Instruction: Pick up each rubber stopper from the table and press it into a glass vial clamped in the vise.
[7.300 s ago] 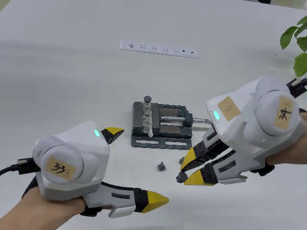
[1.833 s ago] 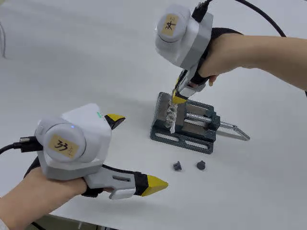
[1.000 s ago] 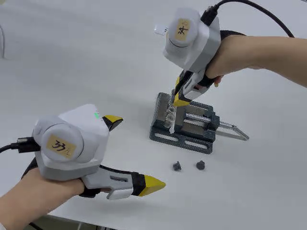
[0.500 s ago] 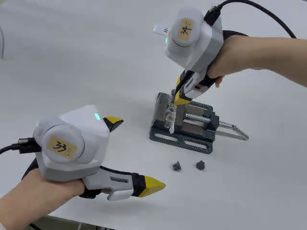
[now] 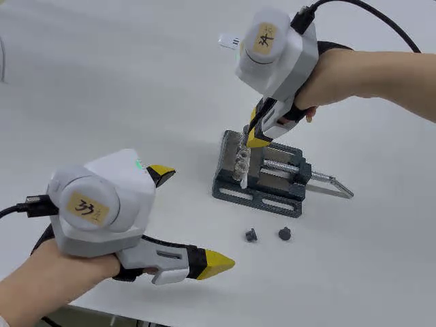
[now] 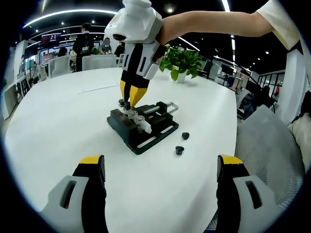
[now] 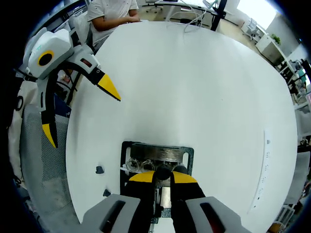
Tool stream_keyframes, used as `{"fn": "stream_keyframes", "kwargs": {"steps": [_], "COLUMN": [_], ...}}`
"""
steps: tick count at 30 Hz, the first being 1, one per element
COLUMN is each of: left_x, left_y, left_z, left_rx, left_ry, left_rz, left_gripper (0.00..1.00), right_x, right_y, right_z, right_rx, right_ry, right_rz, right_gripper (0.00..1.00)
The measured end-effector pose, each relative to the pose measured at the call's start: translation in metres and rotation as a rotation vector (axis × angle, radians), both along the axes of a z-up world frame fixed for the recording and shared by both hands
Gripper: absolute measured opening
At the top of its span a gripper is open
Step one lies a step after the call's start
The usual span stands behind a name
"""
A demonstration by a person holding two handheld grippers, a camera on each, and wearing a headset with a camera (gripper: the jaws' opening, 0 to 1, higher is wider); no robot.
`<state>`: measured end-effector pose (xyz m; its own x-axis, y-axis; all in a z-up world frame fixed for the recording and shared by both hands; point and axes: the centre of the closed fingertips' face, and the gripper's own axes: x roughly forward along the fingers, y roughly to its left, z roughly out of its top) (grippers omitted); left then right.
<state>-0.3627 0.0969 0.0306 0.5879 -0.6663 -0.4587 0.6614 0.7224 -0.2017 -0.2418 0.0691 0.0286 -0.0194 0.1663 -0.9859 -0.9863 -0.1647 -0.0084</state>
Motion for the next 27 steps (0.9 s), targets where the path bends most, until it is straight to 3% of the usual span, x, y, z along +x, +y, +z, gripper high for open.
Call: {"fn": "stream_keyframes", "kwargs": {"steps": [4, 10, 16, 27], "left_x": [-0.0001, -0.0007, -0.0016, -0.0008], "left_y": [0.0005, 0.0, -0.0004, -0.002], "left_z": [-0.0005, -0.001, -0.002, -0.0015], "left_rx": [0.0, -0.004, -0.005, -0.01], "left_ry": [0.001, 0.003, 0.007, 0.006], "left_rz": [0.001, 0.002, 0.004, 0.002], "left_gripper": [0.95, 0.95, 0.95, 0.95], "right_x": [-0.0003, -0.0037, -0.0008, 0.0007], "right_y": [-0.0005, -0.0017, 0.0013, 0.0012], "right_z": [0.0004, 0.0021, 0.0023, -0.0003], "right_rx": [-0.009, -0.078, -0.131, -0.187], "right_ry": [0.0, -0.031, -0.033, 0.023], "right_rz": [0.008, 0.074, 0.1, 0.009], "right_gripper": [0.06, 0.06, 0.06, 0.05]}}
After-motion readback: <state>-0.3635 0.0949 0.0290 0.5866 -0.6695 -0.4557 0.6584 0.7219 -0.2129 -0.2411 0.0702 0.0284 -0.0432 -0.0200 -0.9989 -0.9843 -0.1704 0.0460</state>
